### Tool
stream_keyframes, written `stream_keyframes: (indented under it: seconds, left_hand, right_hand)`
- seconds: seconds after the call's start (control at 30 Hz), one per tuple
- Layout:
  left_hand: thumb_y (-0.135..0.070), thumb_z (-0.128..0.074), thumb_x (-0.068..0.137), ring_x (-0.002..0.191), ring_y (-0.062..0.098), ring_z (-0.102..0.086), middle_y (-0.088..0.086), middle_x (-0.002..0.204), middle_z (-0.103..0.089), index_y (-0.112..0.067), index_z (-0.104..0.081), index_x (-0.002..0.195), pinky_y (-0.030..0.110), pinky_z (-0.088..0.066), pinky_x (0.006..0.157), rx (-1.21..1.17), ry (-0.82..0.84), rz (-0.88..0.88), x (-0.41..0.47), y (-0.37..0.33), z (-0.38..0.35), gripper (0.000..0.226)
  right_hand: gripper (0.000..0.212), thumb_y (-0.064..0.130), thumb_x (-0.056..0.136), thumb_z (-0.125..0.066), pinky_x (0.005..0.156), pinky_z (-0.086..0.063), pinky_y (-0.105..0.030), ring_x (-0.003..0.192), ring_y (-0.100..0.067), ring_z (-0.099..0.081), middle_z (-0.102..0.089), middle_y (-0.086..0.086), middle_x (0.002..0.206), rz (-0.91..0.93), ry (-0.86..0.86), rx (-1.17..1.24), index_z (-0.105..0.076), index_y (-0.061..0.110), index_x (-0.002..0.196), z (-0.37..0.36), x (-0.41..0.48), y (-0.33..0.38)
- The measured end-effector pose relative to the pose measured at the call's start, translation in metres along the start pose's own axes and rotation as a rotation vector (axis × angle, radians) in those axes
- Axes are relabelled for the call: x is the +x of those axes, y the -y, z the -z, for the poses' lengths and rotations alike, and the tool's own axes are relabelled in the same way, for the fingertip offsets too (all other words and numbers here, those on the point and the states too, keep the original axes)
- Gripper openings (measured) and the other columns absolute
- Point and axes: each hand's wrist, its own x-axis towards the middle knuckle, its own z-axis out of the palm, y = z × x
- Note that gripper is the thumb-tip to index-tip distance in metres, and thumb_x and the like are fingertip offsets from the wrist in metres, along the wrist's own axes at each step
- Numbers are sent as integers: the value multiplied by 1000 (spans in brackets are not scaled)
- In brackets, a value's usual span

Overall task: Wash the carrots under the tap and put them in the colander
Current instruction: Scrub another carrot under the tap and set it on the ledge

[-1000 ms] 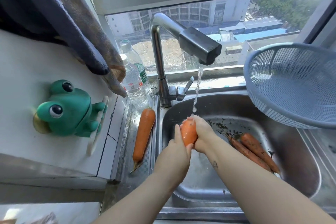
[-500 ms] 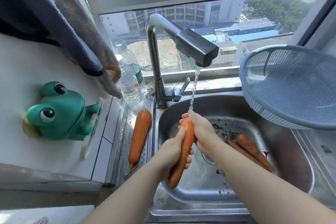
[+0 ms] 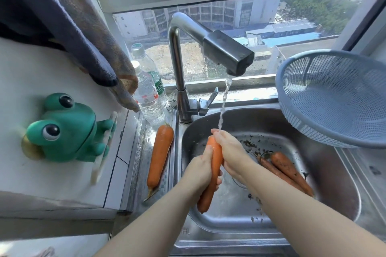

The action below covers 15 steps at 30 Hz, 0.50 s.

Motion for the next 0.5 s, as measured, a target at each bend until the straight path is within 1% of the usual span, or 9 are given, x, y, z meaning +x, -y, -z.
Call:
stream_keyframes:
  seconds: [0.07, 0.13, 0.2, 0.23, 0.3, 0.33, 0.37, 0.43, 0.5]
  left_hand:
    - [-53, -31, 100, 44, 13, -52, 5, 57, -57, -1, -60, 86, 22, -44, 43, -93, 53, 52, -2, -1, 6, 61]
    - [-53, -31, 99, 44, 13, -52, 5, 58, -57, -1, -61, 89, 22, -44, 42, -74, 59, 53, -4, 0, 6, 61]
    - [-54, -30, 99, 47, 12, -54, 6, 66, -59, -5, -60, 93, 21, -44, 43, 42, 17, -11, -4, 2, 0, 58]
    - [-53, -28, 100, 48, 12, -55, 6, 68, -59, -7, -59, 92, 21, -44, 43, 106, -7, -47, -3, 3, -1, 55]
    - [-52, -28, 100, 49, 12, -56, 5, 71, -59, -10, -58, 89, 21, -44, 43, 184, -19, -76, -1, 3, 0, 53]
    - [-53, -29, 99, 49, 13, -56, 6, 72, -59, -9, -59, 90, 21, -44, 44, 180, -6, -65, 0, 2, 2, 54]
    - [-54, -31, 99, 48, 13, -56, 7, 72, -59, -6, -60, 93, 22, -45, 45, 147, 14, -41, 0, 1, 4, 56]
    - [-55, -34, 98, 46, 13, -54, 7, 67, -59, -1, -60, 96, 23, -45, 46, 44, 55, 10, -1, 0, 9, 60]
    - [-56, -35, 98, 45, 13, -53, 6, 63, -58, 0, -61, 94, 22, -45, 45, -14, 81, 27, -3, -1, 10, 61]
  right_hand:
    - [31, 10, 101, -41, 91, -48, -30, 104, -17, -55, -53, -6, 114, -56, 151, 156, -43, 16, 132, 6, -2, 4]
    - [30, 8, 100, -42, 89, -49, -30, 102, -18, -56, -54, -9, 113, -56, 179, 137, -44, 16, 130, 8, -3, 2]
    - [24, 14, 100, -46, 85, -51, -32, 94, -17, -59, -59, -6, 105, -21, 51, 27, -53, 10, 122, 3, -1, 0]
    - [20, 17, 100, -47, 85, -53, -34, 91, -17, -60, -62, -5, 101, -15, -28, 10, -59, 11, 115, 0, 1, -2]
    - [19, 18, 100, -45, 89, -52, -40, 88, -19, -61, -63, -4, 95, -40, -107, 70, -63, 14, 96, -3, 2, -1]
    - [21, 16, 101, -43, 90, -51, -41, 89, -20, -60, -63, -7, 95, -66, -97, 144, -62, 12, 94, -3, 3, 0]
    - [22, 14, 102, -41, 89, -51, -40, 91, -21, -60, -62, -9, 98, -89, -55, 233, -62, 8, 99, 0, 3, -1]
    - [24, 9, 102, -38, 88, -50, -36, 98, -20, -57, -57, -12, 108, -118, 53, 386, -54, 2, 119, 5, -2, 1]
    - [32, 5, 101, -40, 85, -47, -30, 101, -18, -56, -54, -11, 114, -98, 117, 386, -44, 4, 132, 9, -5, 2]
